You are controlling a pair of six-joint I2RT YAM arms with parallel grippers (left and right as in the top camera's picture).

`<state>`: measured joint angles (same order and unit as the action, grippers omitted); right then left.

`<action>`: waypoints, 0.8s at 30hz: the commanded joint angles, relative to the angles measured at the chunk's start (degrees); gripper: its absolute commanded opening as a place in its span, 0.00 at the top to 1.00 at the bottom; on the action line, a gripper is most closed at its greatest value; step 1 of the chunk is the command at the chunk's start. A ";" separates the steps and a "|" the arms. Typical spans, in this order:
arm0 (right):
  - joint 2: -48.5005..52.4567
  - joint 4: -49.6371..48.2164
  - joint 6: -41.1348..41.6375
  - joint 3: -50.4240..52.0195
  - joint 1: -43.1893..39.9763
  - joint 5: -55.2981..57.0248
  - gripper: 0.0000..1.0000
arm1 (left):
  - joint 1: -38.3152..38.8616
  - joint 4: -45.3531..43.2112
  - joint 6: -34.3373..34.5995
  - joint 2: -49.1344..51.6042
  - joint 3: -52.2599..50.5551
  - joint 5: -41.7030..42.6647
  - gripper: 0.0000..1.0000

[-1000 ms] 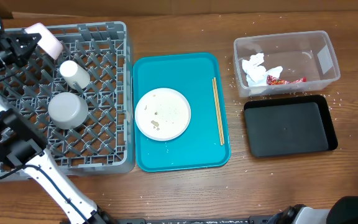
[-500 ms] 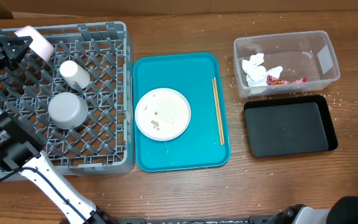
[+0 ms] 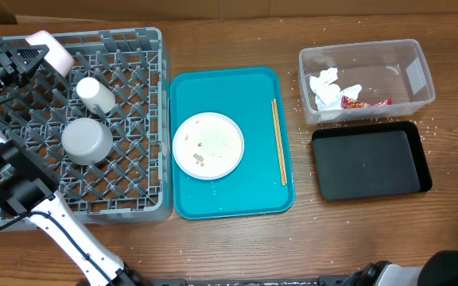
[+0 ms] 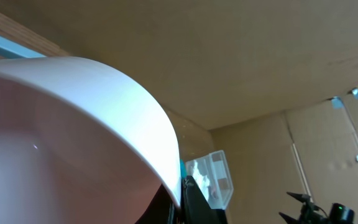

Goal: Sort waste into correct bins and load items into the dishwasher
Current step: 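Lower the pink bowl into the rack's back corner and release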

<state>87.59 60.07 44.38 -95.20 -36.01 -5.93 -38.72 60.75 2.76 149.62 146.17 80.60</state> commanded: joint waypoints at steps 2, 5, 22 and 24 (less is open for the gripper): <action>-1.64 -0.11 0.24 -1.25 -0.07 0.55 0.00 | 0.13 -1.77 -1.53 1.03 -2.56 -1.51 0.96; -1.64 -0.11 0.24 -1.25 -0.07 0.55 0.00 | 0.13 -2.60 -1.51 1.03 -3.96 -1.55 0.96; -1.64 -0.11 0.24 -1.25 -0.07 0.55 0.00 | -4.68 11.28 3.89 -3.65 -4.15 -26.05 0.88; -1.64 -0.11 0.24 -1.25 -0.07 0.55 0.00 | -5.27 13.07 3.93 -4.94 -4.15 -30.16 0.83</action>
<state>87.59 60.07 44.40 -95.20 -36.01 -5.93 -42.30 72.64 5.74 148.68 142.43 63.13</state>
